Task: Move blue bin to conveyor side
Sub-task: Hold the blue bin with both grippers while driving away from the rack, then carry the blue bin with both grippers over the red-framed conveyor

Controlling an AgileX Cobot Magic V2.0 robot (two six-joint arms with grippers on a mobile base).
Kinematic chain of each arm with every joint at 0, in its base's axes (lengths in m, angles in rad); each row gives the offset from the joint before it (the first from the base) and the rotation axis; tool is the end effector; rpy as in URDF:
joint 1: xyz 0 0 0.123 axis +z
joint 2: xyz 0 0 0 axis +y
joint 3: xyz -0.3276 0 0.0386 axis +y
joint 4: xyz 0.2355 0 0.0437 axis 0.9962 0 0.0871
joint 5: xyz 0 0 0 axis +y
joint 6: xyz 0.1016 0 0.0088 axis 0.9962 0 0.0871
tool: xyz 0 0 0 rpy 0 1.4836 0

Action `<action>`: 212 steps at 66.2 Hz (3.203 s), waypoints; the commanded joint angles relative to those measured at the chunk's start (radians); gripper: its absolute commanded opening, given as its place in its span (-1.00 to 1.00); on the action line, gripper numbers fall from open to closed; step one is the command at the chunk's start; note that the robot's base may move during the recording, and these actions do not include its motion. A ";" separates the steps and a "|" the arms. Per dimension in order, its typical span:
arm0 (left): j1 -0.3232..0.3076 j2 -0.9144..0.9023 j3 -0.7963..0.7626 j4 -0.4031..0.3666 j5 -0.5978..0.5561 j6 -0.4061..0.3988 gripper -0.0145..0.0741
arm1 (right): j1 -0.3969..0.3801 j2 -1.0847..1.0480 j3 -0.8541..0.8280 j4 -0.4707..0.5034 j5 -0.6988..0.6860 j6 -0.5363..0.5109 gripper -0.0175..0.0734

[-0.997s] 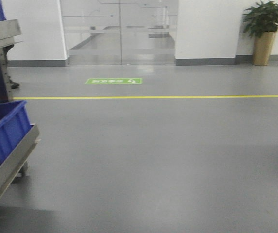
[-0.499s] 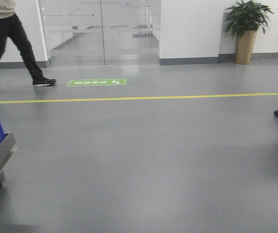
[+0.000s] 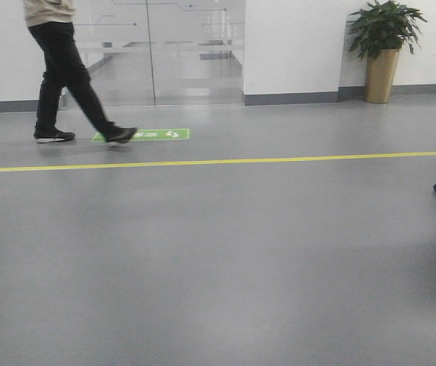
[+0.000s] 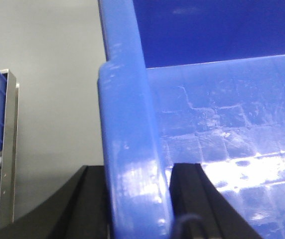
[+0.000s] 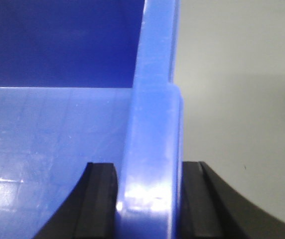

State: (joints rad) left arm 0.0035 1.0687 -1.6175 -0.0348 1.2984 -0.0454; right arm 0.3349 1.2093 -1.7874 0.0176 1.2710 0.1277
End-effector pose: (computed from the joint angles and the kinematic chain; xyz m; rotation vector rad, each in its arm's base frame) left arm 0.1346 -0.0029 0.5261 -0.0468 2.2329 -0.0654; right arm 0.1670 0.0599 0.5502 -0.2305 2.1783 0.2839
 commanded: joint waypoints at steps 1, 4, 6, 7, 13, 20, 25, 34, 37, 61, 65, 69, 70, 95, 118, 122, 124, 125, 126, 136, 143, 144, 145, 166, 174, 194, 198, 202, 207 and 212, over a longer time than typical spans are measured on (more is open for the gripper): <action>-0.001 -0.019 -0.013 0.022 -0.077 0.012 -0.72 | -0.003 -0.027 -0.025 -0.058 -0.106 -0.018 -0.79; -0.001 -0.019 -0.013 0.022 -0.077 0.012 -0.72 | -0.003 -0.027 -0.025 -0.058 -0.106 -0.018 -0.79; -0.001 -0.019 -0.013 0.022 -0.077 0.012 -0.72 | -0.003 -0.027 -0.025 -0.058 -0.106 -0.018 -0.79; -0.001 -0.019 -0.013 0.022 -0.077 0.012 -0.72 | -0.003 -0.027 -0.025 -0.058 -0.106 -0.018 -0.79; -0.001 -0.019 -0.013 0.022 -0.077 0.012 -0.72 | -0.003 -0.027 -0.025 -0.058 -0.106 -0.018 -0.79; -0.001 -0.019 -0.013 0.022 -0.077 0.012 -0.72 | -0.003 -0.027 -0.025 -0.058 -0.106 -0.018 -0.79; -0.001 -0.019 -0.013 0.022 -0.077 0.012 -0.72 | -0.003 -0.027 -0.025 -0.058 -0.106 -0.018 -0.79; -0.001 -0.019 -0.013 0.022 -0.077 0.012 -0.72 | -0.003 -0.027 -0.025 -0.058 -0.106 -0.018 -0.79; -0.001 -0.019 -0.013 0.022 -0.077 0.012 -0.72 | -0.003 -0.026 -0.025 -0.058 -0.106 -0.018 -0.79; -0.001 -0.019 -0.013 0.022 -0.077 0.012 -0.72 | -0.003 -0.017 -0.025 -0.058 -0.112 -0.018 -0.79; -0.001 -0.019 -0.013 0.022 -0.077 0.012 -0.72 | -0.003 -0.017 -0.025 -0.058 -0.112 -0.018 -0.79; -0.001 -0.019 -0.013 0.022 -0.077 0.012 -0.72 | -0.003 -0.017 -0.025 -0.058 -0.112 -0.018 -0.79; -0.001 -0.019 -0.013 0.022 -0.077 0.012 -0.72 | -0.003 -0.017 -0.025 -0.058 -0.112 -0.018 -0.79; -0.001 -0.019 -0.013 0.022 -0.077 0.012 -0.72 | -0.003 -0.017 -0.025 -0.058 -0.112 -0.018 -0.79; -0.001 -0.019 -0.013 0.022 -0.077 0.012 -0.72 | -0.003 -0.017 -0.025 -0.058 -0.112 -0.018 -0.79; -0.001 -0.019 -0.013 0.022 -0.077 0.012 -0.72 | -0.003 -0.017 -0.025 -0.058 -0.112 -0.018 -0.79; -0.001 -0.019 -0.013 0.022 -0.077 0.012 -0.72 | -0.003 -0.017 -0.025 -0.058 -0.112 -0.018 -0.79; -0.001 -0.019 -0.013 0.022 -0.077 0.012 -0.72 | -0.003 -0.017 -0.025 -0.058 -0.112 -0.018 -0.79; -0.001 -0.019 -0.013 0.022 -0.077 0.012 -0.72 | -0.003 -0.017 -0.025 -0.058 -0.112 -0.018 -0.79; -0.001 -0.019 -0.013 0.024 -0.077 0.012 -0.72 | -0.003 -0.017 -0.025 -0.058 -0.112 -0.018 -0.79; -0.001 -0.019 -0.013 0.024 -0.077 0.012 -0.72 | -0.003 -0.017 -0.025 -0.058 -0.112 -0.018 -0.79; -0.001 -0.019 -0.013 0.024 -0.077 0.012 -0.72 | -0.003 -0.017 -0.025 -0.058 -0.112 -0.018 -0.79; -0.001 -0.019 -0.013 0.024 -0.077 0.012 -0.72 | -0.003 -0.017 -0.025 -0.058 -0.112 -0.018 -0.79; -0.001 -0.015 -0.013 0.024 -0.077 0.012 -0.72 | -0.003 -0.017 -0.025 -0.058 -0.112 -0.018 -0.79; -0.001 -0.015 -0.013 0.024 -0.077 0.012 -0.72 | -0.003 -0.017 -0.025 -0.058 -0.112 -0.018 -0.79; -0.001 -0.013 -0.013 0.024 -0.077 0.012 -0.72 | -0.003 -0.017 -0.025 -0.058 -0.112 -0.018 -0.79; -0.001 -0.013 -0.013 0.024 -0.077 0.012 -0.72 | -0.003 -0.017 -0.025 -0.058 -0.112 -0.018 -0.79; -0.001 -0.013 -0.013 0.024 -0.077 0.012 -0.72 | -0.003 -0.017 -0.025 -0.058 -0.112 -0.018 -0.79; -0.001 -0.013 -0.013 0.024 -0.077 0.012 -0.72 | -0.003 -0.017 -0.025 -0.058 -0.112 -0.018 -0.79; -0.001 -0.013 -0.013 0.024 -0.077 0.012 -0.72 | -0.003 -0.017 -0.025 -0.058 -0.112 -0.018 -0.79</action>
State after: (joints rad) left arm 0.0035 1.0705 -1.6175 -0.0330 1.2964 -0.0454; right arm 0.3349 1.2112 -1.7874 0.0156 1.2649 0.1277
